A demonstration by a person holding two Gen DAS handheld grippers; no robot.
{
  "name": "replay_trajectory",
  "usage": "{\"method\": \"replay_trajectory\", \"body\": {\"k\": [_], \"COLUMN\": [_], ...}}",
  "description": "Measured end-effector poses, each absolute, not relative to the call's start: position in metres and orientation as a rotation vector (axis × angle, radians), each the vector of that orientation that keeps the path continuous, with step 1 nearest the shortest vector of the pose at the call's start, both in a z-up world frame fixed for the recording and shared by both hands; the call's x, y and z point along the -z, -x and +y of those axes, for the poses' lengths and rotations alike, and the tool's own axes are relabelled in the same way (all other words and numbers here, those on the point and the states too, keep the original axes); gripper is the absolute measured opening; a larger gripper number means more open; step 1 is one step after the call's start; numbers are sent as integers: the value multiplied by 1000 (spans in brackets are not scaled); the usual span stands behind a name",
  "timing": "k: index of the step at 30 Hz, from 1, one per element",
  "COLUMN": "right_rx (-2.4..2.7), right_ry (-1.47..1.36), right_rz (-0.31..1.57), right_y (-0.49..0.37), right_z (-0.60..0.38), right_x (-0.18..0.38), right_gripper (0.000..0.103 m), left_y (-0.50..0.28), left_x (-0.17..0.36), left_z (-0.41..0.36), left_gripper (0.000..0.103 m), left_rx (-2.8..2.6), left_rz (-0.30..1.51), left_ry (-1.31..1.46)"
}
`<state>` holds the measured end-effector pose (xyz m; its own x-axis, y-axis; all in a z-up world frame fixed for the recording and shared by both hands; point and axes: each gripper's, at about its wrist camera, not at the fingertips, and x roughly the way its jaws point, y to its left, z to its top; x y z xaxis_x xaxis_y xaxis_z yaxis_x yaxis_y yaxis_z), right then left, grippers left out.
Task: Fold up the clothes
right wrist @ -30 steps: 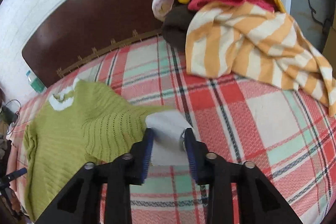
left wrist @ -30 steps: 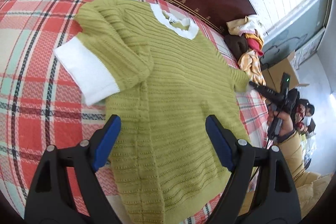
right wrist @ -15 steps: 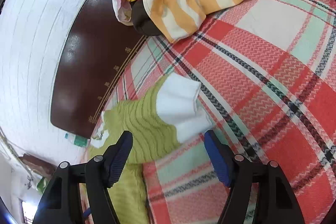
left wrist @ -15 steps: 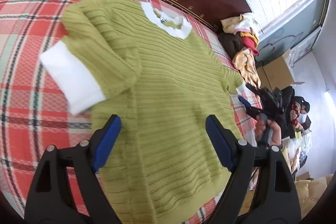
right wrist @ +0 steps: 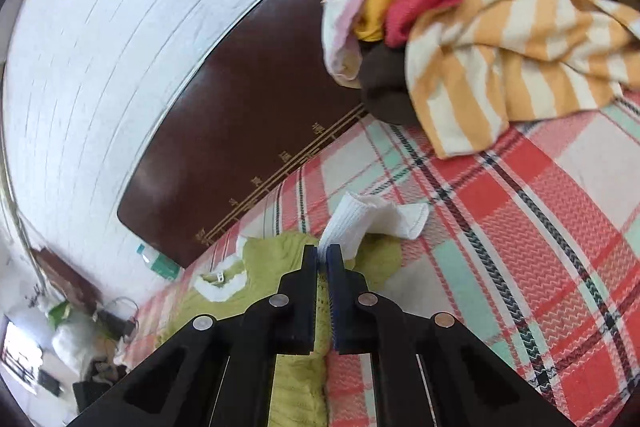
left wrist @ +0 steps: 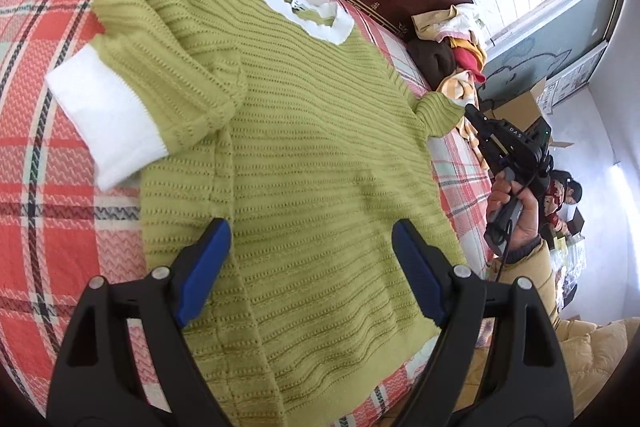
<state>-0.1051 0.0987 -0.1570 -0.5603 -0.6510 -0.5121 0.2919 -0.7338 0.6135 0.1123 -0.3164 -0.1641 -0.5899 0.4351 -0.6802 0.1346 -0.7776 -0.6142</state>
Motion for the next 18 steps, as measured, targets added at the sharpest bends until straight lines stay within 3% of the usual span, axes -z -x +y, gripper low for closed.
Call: {"method": "replay_trajectory", "body": {"k": [6,7,8,15,18], "right_rx": [2221,2248,2277,2291,2333], "right_ry": [-1173,-1214,-1267,-1267,-1223], "right_rz": [-517,-503,-528,-834,-838], "right_y": [108,108,107,90,103], "right_z": [67,66,70,115,105], "right_x": [181,188,195,216,213], "right_gripper": [9,21,43,61,71], "left_y": [-117,-119,-120,-122,-124], "left_x": [165,165,165,169,170], "left_z": [-320,-320,-320,-327,-327], "left_gripper": [84,84,84,84,84], "left_rx": [-2464,-2464,-2465,-2441,-2436], "left_rz": [-986,-984,-982,-1015,-1025], "left_ry": [1297,1296,1294,1281,1280]}}
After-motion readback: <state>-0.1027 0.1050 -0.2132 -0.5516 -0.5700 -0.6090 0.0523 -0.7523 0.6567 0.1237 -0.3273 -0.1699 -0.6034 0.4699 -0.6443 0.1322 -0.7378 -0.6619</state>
